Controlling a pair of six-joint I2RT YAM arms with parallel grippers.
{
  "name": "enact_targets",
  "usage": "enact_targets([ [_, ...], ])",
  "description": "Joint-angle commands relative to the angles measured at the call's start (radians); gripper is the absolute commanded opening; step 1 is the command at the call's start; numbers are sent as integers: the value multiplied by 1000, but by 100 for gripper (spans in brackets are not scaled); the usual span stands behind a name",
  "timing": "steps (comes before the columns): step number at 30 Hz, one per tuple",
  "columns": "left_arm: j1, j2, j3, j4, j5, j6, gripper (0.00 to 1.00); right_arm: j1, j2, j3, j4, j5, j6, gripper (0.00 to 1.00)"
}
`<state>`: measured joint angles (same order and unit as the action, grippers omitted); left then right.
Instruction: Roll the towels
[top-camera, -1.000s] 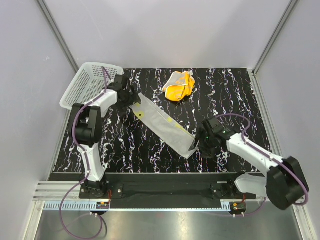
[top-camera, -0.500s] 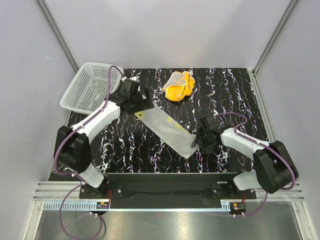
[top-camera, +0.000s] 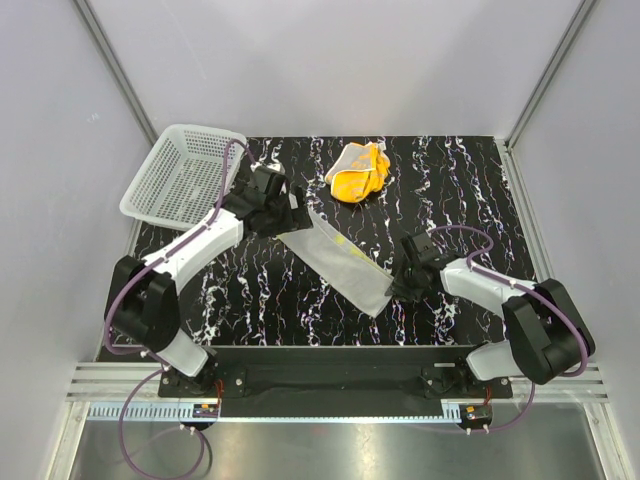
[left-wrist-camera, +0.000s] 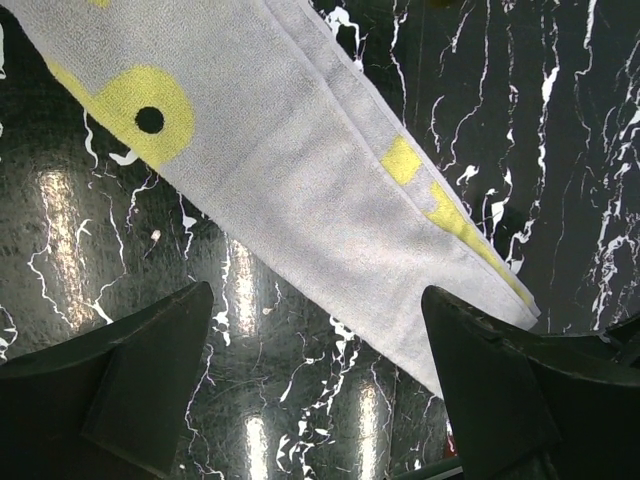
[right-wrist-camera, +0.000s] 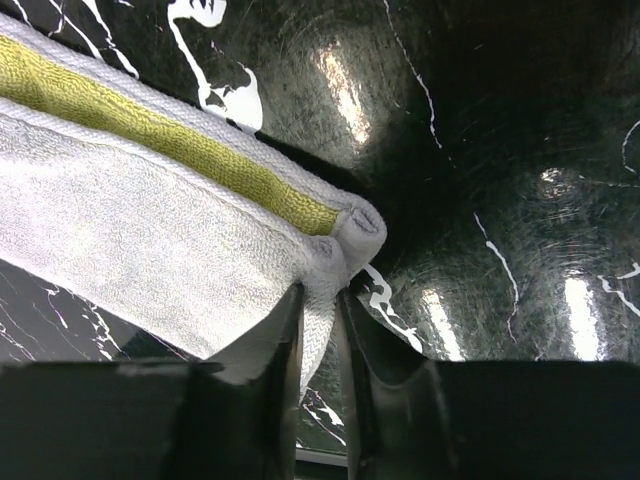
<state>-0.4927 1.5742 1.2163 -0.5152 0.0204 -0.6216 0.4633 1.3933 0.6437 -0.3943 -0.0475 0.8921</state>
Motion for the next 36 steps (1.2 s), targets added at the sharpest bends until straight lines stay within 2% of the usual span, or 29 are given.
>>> enact_targets([
  [1, -14, -57, -9, 23, 6, 8, 91, -3, 7, -24, 18, 5, 5, 24],
  [9, -105, -94, -82, 89, 32, -13, 91, -3, -65, -41, -49, 12, 8, 12],
  [11, -142, -114, -118, 168, 70, -26, 91, -2, -94, -45, -66, 14, 10, 8],
  [16, -240, -143, -224, 380, 151, -26, 91, -2, -161, -39, -133, 9, 21, 6],
  [20, -320, -144, -245, 454, 156, 6, 91, -3, -181, -3, -181, -3, 22, 5],
  [28, -501, -143, -230, 494, 3, 137, 85, -3, -122, 102, -242, -12, -4, 4],
  [36, -664, -95, -270, 590, -151, 232, 84, -3, -108, 166, -290, -26, -12, 4],
])
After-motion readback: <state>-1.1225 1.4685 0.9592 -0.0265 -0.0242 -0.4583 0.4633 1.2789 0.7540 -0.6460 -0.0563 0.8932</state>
